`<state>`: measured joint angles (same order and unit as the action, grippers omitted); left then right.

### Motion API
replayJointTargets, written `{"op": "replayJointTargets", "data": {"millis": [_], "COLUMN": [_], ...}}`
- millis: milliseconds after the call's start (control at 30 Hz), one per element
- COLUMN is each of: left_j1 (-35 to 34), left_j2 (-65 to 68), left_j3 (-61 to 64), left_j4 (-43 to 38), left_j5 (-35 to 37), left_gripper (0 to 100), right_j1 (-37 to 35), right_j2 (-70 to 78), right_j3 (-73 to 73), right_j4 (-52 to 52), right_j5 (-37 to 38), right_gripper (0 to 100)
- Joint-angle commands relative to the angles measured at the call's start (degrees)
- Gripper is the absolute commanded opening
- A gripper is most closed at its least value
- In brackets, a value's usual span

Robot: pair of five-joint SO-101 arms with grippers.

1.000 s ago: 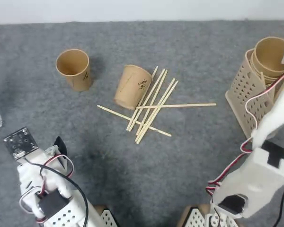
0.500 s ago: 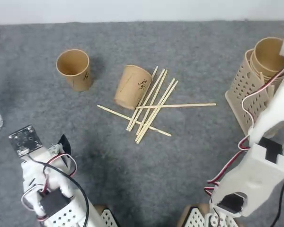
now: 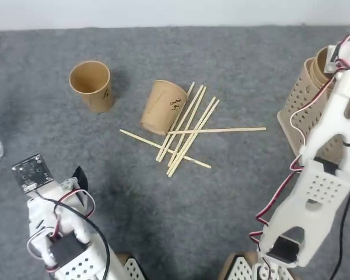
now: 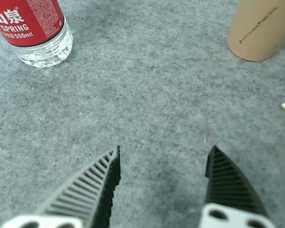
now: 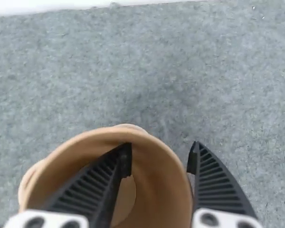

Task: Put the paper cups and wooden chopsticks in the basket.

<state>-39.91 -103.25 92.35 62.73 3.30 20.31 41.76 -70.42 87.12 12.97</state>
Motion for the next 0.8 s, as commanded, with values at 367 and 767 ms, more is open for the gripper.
{"op": "replayJointTargets", "data": {"millis": [367, 767], "left_j1": [0.35, 0.26], "left_j2": [-1.05, -1.05], "left_j3": [-0.40, -0.40], "left_j4": [-1.32, -1.32], "left_j5": [0.44, 0.44], "left_gripper": [28, 28], "right_j1": [0.57, -4.18], "right_j2": [-11.56, -4.79], "right_j3": [-22.59, -12.22], "right_j4": [12.35, 12.70], "right_j5": [0.44, 0.35], "right_gripper": [19.1, 19.1]}}
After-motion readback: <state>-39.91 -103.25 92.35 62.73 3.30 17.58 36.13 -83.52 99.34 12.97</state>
